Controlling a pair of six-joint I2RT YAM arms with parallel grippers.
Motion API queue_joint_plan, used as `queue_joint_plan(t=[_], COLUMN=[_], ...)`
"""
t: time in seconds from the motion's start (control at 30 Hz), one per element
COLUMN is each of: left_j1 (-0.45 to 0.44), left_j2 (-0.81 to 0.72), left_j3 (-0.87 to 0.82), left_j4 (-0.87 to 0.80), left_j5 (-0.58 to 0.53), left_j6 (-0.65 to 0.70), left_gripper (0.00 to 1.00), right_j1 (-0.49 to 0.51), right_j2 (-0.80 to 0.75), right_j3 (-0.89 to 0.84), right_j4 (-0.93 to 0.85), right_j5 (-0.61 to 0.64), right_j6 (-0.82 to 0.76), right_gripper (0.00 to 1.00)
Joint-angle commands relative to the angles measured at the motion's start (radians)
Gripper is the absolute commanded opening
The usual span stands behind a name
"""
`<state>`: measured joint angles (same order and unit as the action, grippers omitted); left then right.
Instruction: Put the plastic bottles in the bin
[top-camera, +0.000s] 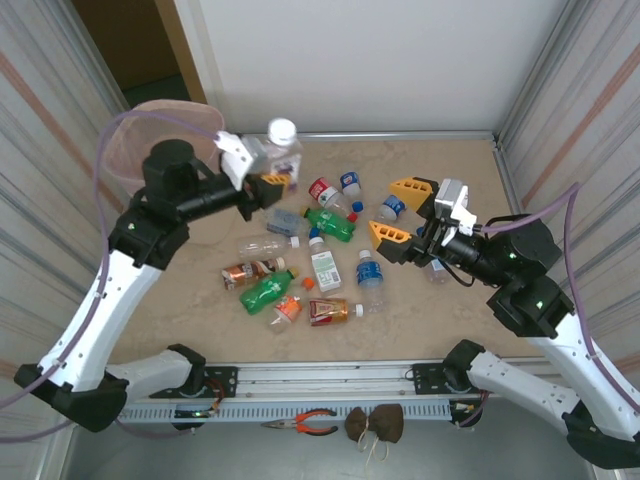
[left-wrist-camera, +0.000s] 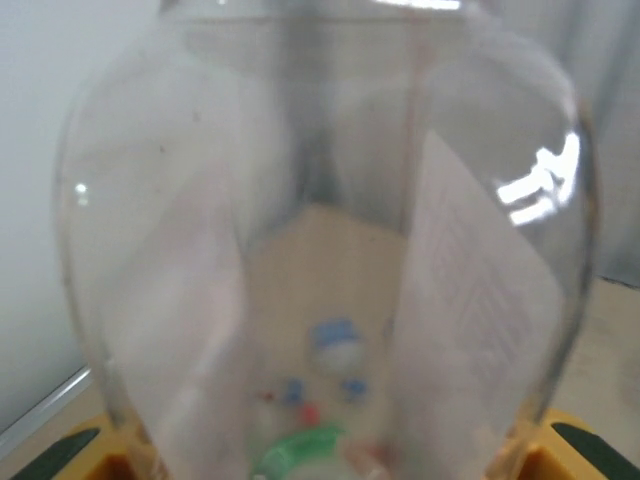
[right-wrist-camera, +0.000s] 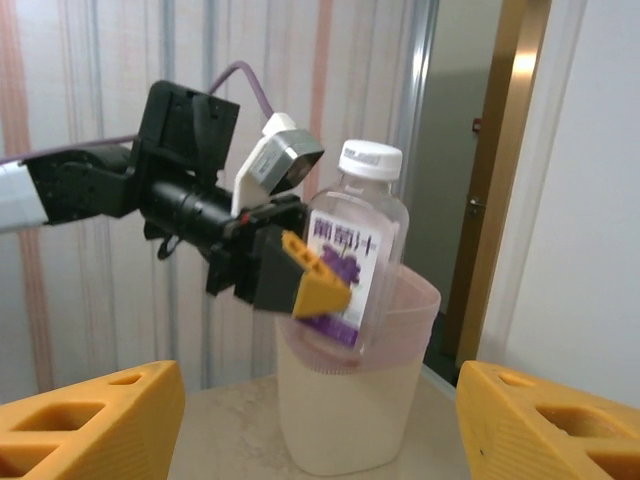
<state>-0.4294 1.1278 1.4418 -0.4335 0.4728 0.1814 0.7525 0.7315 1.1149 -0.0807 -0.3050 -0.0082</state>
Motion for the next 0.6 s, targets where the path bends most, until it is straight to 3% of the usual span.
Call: queue_joint_plan(t=[0.0, 0.1, 0.27, 0.57], left_j1=[0.137, 0.274, 0.416, 0.493], left_j2=[0.021, 0.067, 0.158, 0.289], left_j3=[0.048, 0.09, 0.185, 0.302], left_j4=[-0.034, -0.063, -0.152, -0.295], left_j5=[-0.012, 0.028, -0.019, -0.298], left_j6=[-0.092, -0.136, -0.182, -0.055], left_gripper=[0.33, 0.32, 0.31, 0.31], right_j1=[0.001, 0.002, 0.001, 0.001], right_j2=[-0.003, -0.003, 0.0, -0.001], right_j3=[0.002, 0.001, 0.005, 0.011], right_j4=[-0.016, -0.019, -0.025, -0.053], right_j5=[0.037, 0.034, 0.029, 0.023], right_j6=[-0.018, -0.014, -0.01, -0.01], right_gripper=[0.71, 0.71, 0.69, 0.68])
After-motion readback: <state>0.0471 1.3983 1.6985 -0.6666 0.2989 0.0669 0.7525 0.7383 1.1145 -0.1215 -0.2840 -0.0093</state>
